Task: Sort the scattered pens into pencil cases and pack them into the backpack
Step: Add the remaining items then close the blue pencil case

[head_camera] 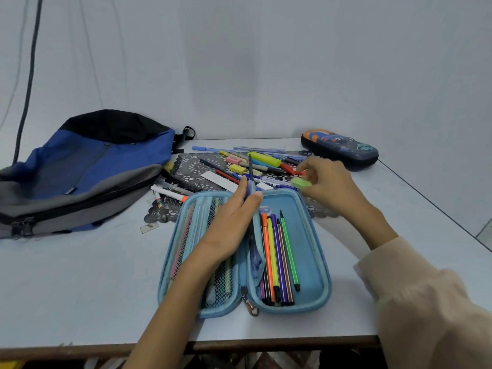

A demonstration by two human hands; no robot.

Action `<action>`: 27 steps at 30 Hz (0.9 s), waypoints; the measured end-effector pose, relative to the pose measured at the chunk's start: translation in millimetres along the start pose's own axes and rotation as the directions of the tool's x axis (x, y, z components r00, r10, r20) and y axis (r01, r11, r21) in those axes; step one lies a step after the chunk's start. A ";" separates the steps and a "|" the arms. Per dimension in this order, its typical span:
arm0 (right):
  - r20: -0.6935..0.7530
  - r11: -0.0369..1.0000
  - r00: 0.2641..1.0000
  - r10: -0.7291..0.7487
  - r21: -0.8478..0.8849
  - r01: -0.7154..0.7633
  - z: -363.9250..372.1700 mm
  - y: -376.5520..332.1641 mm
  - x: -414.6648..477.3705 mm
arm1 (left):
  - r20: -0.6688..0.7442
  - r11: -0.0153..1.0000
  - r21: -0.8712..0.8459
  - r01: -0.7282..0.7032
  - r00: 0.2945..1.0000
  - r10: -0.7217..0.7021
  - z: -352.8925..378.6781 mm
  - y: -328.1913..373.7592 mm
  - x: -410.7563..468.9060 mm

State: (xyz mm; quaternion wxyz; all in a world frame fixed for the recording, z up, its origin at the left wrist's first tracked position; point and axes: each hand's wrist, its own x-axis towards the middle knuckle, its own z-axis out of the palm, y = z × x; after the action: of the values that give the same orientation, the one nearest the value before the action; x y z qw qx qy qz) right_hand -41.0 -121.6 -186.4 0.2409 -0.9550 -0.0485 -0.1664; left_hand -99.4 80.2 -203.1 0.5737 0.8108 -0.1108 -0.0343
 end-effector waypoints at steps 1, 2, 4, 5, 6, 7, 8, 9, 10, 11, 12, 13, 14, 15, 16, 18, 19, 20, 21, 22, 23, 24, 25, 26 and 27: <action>-0.006 0.995 0.998 -0.066 0.076 0.066 -0.5 -7.5 0.4 | -0.002 1.000 -0.001 0.000 1.000 0.000 -0.1 -0.1 -0.4; 0.030 0.986 0.991 -0.131 0.111 0.127 0.2 -15.4 0.2 | -0.004 1.000 -0.002 0.000 1.000 0.000 -0.2 -0.1 -0.7; 0.156 0.972 0.960 -0.233 0.049 0.228 6.5 -28.6 1.4 | -0.006 1.000 -0.006 -0.002 1.000 0.002 -0.3 -0.4 -0.9; 0.208 0.962 0.942 -0.264 -0.008 0.272 11.8 -32.7 3.1 | -0.007 1.000 -0.010 -0.002 1.000 0.002 -0.3 -0.3 -0.6; 0.237 0.950 0.929 -0.285 -0.055 0.306 17.3 -35.4 5.1 | -0.008 1.000 -0.014 -0.001 1.000 0.001 -0.5 -0.7 -0.5; 0.252 0.942 0.922 -0.293 -0.087 0.323 22.6 -36.8 7.2 | -0.009 1.000 -0.016 -0.002 1.000 0.002 -0.4 -1.1 -0.3; 0.259 0.939 0.921 -0.291 -0.106 0.326 26.7 -37.3 9.0 | -0.010 1.000 -0.017 -0.003 1.000 0.003 -0.4 -1.7 -0.2; 0.263 0.938 0.922 -0.285 -0.120 0.324 29.5 -37.4 10.6 | -0.011 1.000 -0.016 -0.004 1.000 0.004 -0.4 -2.1 -0.1; 0.268 0.937 0.921 -0.283 -0.128 0.325 31.3 -36.7 12.1 | -0.011 1.000 -0.014 -0.006 1.000 0.005 -0.4 -2.7 0.2; 0.279 0.936 0.918 -0.283 -0.130 0.328 31.5 -36.1 13.2 | -0.012 1.000 -0.012 -0.008 1.000 0.008 -0.3 -3.2 0.2; 0.297 0.935 0.911 -0.285 -0.123 0.333 31.0 -35.8 13.5 | -0.013 1.000 -0.007 -0.012 1.000 0.011 0.1 -3.7 0.3; 0.309 0.935 0.906 -0.290 -0.112 0.337 29.4 -35.2 14.2 | -0.013 1.000 -0.001 -0.015 1.000 0.015 0.5 -4.0 0.1; 0.303 0.935 0.907 -0.291 -0.111 0.337 27.3 -34.7 15.3 | -0.014 1.000 0.005 -0.018 1.000 0.018 0.9 -4.3 -0.1; 0.269 0.936 0.920 -0.285 -0.127 0.327 25.4 -34.0 17.6 | -0.013 1.000 0.008 -0.019 1.000 0.019 1.4 -4.5 -0.2; 0.209 0.940 0.940 -0.271 -0.154 0.305 24.7 -33.5 21.6 | -0.012 1.000 0.006 -0.021 1.000 0.021 1.4 -4.9 -0.6; 0.124 0.952 0.966 -0.227 -0.182 0.247 26.2 -31.0 33.0 | -0.010 1.000 0.001 -0.023 1.000 0.023 1.8 -5.4 -1.0; 0.139 0.954 0.969 -0.204 -0.196 0.229 28.9 -29.8 39.5 | -0.010 1.000 0.003 -0.023 1.000 0.023 2.0 -5.8 -1.0; 0.188 0.951 0.965 -0.180 -0.217 0.220 32.8 -29.2 45.5 | -0.011 1.000 0.005 -0.023 1.000 0.023 2.0 -6.1 -1.0; 0.244 0.947 0.958 -0.154 -0.241 0.213 37.8 -28.9 50.9 | -0.010 1.000 0.005 -0.023 1.000 0.023 2.0 -6.1 -1.1; 0.283 0.944 0.951 -0.123 -0.263 0.201 43.5 -28.8 55.5 | -0.009 1.000 0.002 -0.024 1.000 0.024 1.9 -6.1 -1.1; 0.294 0.941 0.951 -0.096 -0.286 0.183 48.5 -29.2 59.3 | -0.008 1.000 0.001 -0.026 1.000 0.026 1.7 -6.0 -1.2; 0.283 0.938 0.956 -0.073 -0.305 0.162 52.4 -30.0 62.0 | -0.009 1.000 0.003 -0.027 1.000 0.027 1.5 -6.1 -1.1; 0.264 0.937 0.963 -0.060 -0.316 0.145 55.3 -31.3 64.3 | -0.010 1.000 0.007 -0.028 1.000 0.028 1.6 -6.2 -0.9; 0.250 0.936 0.967 -0.054 -0.323 0.136 57.7 -32.8 66.0 | -0.011 0.999 0.013 -0.030 0.999 0.030 1.6 -6.4 -1.0; 0.244 0.935 0.968 -0.054 -0.328 0.135 59.8 -34.5 67.5 | -0.013 0.999 0.018 -0.032 0.999 0.032 1.6 -6.6 -0.7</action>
State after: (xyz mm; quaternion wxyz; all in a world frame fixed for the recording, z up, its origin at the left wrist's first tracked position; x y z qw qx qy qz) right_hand 34.1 -61.9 -197.5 0.0557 -0.9916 -0.0927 -0.0713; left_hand -99.4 81.0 -209.9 0.5676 0.8143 -0.1202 -0.0189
